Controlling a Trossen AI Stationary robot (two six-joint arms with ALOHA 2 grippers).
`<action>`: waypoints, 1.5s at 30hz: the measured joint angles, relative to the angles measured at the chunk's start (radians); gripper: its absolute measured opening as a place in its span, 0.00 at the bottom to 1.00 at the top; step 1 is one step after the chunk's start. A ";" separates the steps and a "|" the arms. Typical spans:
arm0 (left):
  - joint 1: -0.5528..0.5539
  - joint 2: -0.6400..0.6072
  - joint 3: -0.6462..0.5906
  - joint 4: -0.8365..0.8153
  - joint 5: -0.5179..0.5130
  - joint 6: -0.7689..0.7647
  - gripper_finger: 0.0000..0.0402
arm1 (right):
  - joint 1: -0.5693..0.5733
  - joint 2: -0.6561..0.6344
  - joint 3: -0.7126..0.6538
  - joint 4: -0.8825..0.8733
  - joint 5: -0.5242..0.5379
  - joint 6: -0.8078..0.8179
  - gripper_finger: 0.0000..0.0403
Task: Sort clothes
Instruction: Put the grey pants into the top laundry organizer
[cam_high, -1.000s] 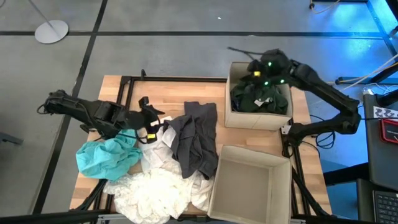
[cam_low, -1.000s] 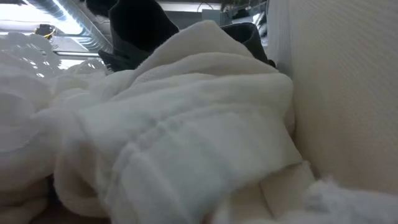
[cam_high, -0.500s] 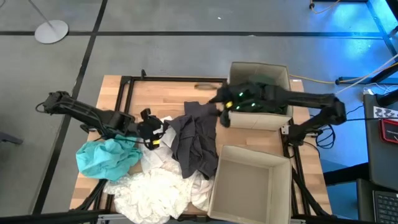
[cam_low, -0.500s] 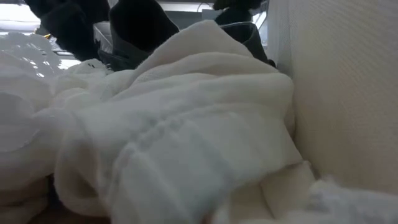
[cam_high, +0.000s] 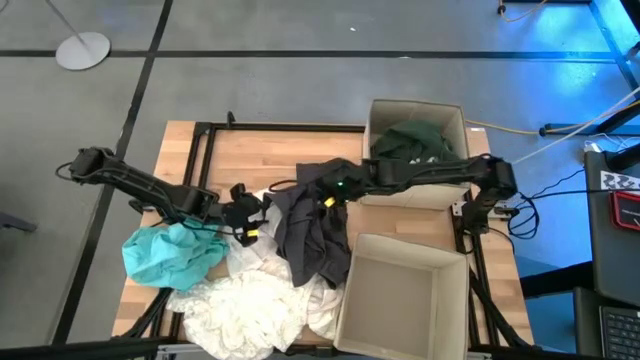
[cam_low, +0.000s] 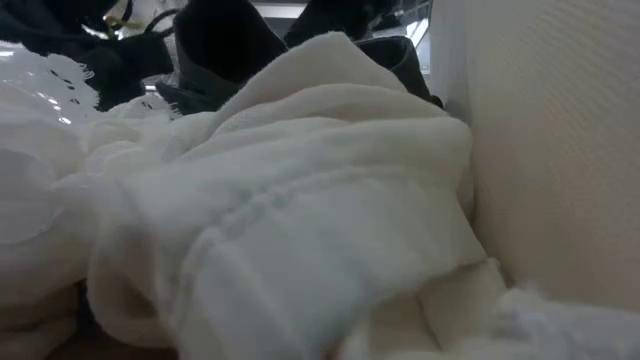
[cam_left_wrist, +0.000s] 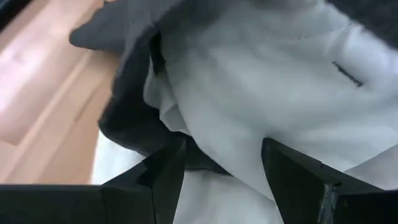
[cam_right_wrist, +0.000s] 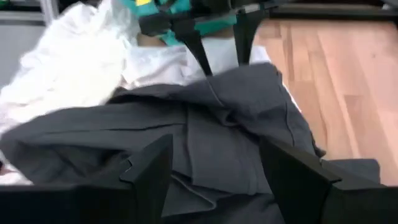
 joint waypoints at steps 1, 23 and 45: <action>0.000 0.000 -0.015 0.024 0.006 -0.005 0.51 | -0.001 0.017 0.005 0.003 -0.001 0.000 0.60; -0.006 -0.028 -0.145 0.279 0.020 0.005 0.51 | -0.004 0.292 0.009 0.058 -0.080 0.027 0.60; -0.185 0.025 -0.120 0.319 0.126 0.004 0.51 | -0.004 0.269 0.013 0.047 -0.031 -0.004 0.60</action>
